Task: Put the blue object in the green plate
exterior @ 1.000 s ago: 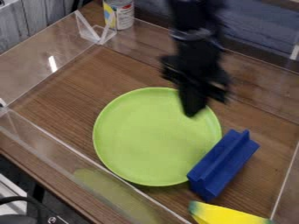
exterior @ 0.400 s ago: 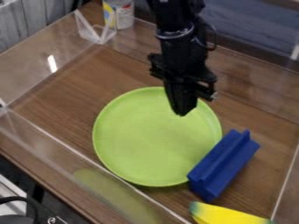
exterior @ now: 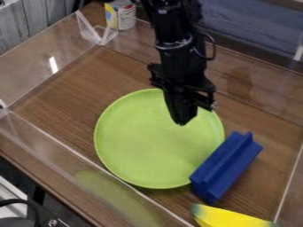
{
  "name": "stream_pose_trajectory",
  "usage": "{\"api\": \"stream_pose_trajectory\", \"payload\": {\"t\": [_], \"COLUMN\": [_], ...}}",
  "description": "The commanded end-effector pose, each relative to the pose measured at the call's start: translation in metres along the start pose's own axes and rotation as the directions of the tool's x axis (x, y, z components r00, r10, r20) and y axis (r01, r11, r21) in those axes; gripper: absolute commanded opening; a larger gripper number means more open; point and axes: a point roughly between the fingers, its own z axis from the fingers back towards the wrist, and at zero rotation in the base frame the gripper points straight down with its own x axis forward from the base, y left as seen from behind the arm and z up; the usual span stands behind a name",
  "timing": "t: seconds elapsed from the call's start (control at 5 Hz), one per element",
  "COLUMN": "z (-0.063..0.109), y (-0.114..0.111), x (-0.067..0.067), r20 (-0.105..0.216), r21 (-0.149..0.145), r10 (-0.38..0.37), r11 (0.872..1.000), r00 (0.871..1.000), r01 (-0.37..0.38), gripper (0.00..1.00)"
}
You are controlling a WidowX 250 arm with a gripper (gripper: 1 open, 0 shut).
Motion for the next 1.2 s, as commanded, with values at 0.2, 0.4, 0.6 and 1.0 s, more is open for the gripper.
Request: {"api": "stream_pose_trajectory", "payload": {"t": [0.2,0.4,0.6,1.0], "z": [-0.016,-0.008,0.0,-0.001], "y": [-0.04,-0.037,-0.032,-0.031], "x": [0.009,0.011,0.013,0.016], "r20": [0.008,0.019,0.033,0.043], "r21": [-0.011,-0.01,-0.007,-0.002], "r10": [-0.084,-0.078,-0.069,-0.077], "r11": [0.996,0.997,0.998,0.997], "r00": [0.996,0.997,0.997,0.996], "r01": [0.084,0.078,0.069,0.077], "gripper": [0.0,0.0,0.0,0.0]}}
